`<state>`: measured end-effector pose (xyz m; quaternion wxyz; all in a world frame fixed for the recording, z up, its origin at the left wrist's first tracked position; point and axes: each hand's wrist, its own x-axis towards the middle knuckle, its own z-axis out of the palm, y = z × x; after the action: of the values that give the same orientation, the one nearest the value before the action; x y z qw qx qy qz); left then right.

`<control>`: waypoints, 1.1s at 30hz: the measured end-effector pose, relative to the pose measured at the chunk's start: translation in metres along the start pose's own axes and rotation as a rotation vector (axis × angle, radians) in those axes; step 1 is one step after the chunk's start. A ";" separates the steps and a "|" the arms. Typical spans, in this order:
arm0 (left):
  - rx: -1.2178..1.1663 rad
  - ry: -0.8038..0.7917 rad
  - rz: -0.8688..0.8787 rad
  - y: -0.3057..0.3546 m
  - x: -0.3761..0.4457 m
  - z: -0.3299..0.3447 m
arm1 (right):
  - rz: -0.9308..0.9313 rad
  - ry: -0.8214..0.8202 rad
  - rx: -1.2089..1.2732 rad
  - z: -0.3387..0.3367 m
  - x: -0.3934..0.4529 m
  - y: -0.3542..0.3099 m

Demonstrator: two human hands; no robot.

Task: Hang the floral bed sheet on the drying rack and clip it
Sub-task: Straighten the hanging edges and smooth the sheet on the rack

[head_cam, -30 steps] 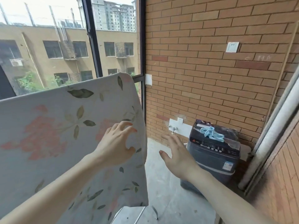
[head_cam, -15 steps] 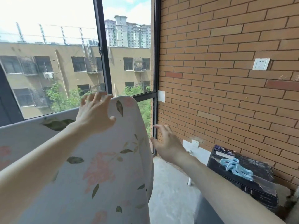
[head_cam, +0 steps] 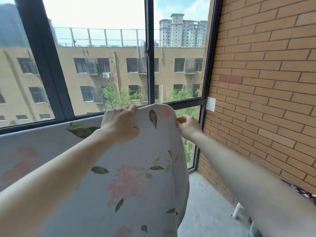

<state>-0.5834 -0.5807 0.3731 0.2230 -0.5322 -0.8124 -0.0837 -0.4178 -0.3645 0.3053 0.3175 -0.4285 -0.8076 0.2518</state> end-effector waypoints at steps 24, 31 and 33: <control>-0.037 -0.086 0.053 -0.002 -0.003 -0.015 | 0.014 -0.071 0.149 0.001 -0.032 -0.009; -0.099 0.018 0.254 0.060 -0.009 0.010 | -0.013 -0.047 0.188 -0.019 -0.111 0.059; -0.172 0.000 0.318 0.092 -0.018 0.018 | 0.020 -0.019 0.199 -0.033 -0.131 0.088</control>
<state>-0.4998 -0.5503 0.3396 0.1870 -0.6709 -0.7080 -0.1166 -0.2900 -0.4272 0.2289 0.3482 -0.4005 -0.7772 0.3380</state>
